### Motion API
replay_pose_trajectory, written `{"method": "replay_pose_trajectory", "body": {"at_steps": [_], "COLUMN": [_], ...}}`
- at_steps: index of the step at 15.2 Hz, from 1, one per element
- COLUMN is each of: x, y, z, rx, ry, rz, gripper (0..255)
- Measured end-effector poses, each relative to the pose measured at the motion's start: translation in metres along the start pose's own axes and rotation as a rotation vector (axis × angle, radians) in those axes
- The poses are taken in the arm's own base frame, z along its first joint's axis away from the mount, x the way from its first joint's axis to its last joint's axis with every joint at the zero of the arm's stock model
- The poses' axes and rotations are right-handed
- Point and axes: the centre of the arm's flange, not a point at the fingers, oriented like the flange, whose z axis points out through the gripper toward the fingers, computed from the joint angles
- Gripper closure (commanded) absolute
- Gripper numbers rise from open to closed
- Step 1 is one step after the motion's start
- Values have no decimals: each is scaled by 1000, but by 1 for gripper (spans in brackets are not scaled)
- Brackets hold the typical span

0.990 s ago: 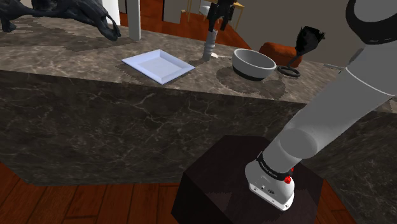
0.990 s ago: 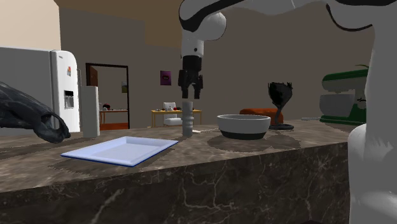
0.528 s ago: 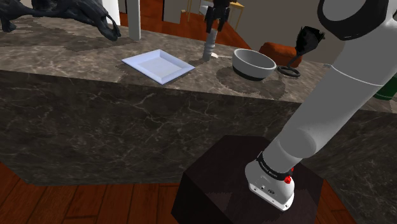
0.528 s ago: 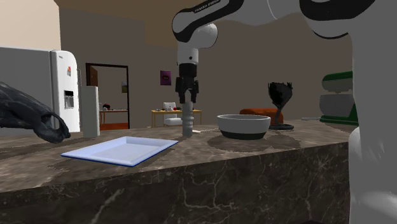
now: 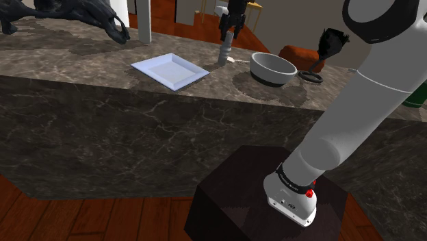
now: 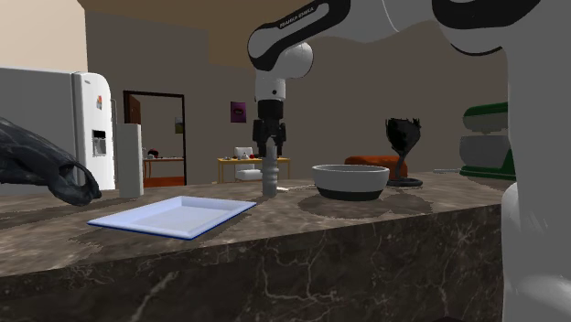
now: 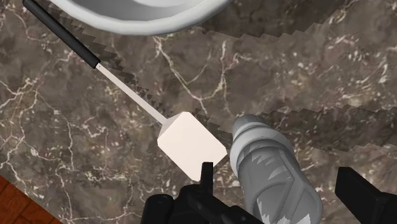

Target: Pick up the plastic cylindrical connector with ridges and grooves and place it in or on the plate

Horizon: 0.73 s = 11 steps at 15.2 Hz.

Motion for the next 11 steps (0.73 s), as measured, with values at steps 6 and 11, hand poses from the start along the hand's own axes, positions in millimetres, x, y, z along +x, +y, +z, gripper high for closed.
{"method": "replay_pose_trajectory", "body": {"at_steps": [6, 11], "x": [0, 0], "y": [0, 0], "z": [0, 0], "rx": [0, 0], "ry": [1, 1], "rz": [0, 0], "gripper": [255, 255]}}
